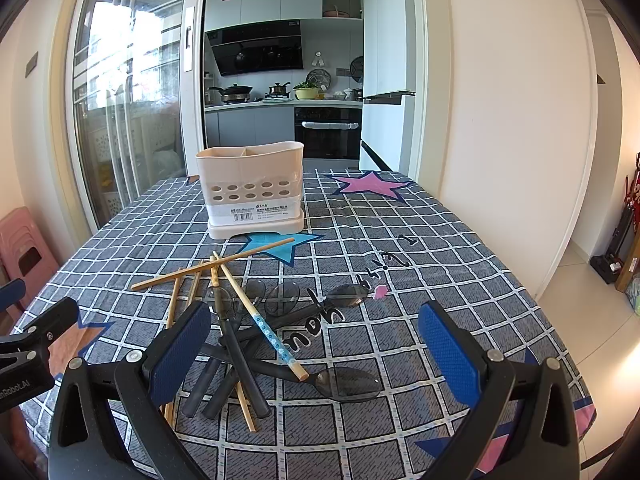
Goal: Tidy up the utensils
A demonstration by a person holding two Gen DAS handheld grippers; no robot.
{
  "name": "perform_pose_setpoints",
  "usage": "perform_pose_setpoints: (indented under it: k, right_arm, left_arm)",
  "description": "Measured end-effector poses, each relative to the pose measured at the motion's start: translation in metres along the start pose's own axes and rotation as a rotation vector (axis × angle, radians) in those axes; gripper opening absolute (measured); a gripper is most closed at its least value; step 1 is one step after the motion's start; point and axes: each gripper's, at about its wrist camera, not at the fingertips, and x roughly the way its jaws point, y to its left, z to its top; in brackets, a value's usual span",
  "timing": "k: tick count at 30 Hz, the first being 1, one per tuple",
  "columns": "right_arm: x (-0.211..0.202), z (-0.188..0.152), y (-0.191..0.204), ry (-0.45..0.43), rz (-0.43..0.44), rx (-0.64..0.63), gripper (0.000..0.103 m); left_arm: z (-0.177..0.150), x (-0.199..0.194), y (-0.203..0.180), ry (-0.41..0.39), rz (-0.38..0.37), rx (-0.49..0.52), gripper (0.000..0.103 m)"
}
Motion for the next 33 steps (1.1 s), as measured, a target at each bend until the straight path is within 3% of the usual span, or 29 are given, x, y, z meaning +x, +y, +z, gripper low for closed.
perform_pose_setpoints:
  k: [33]
  right_arm:
    - [0.0007, -0.0028, -0.0006, 0.011, 0.001, 0.005, 0.103]
  left_arm:
    - [-0.0036, 0.0013, 0.0011, 0.010, 0.003, 0.001, 0.103]
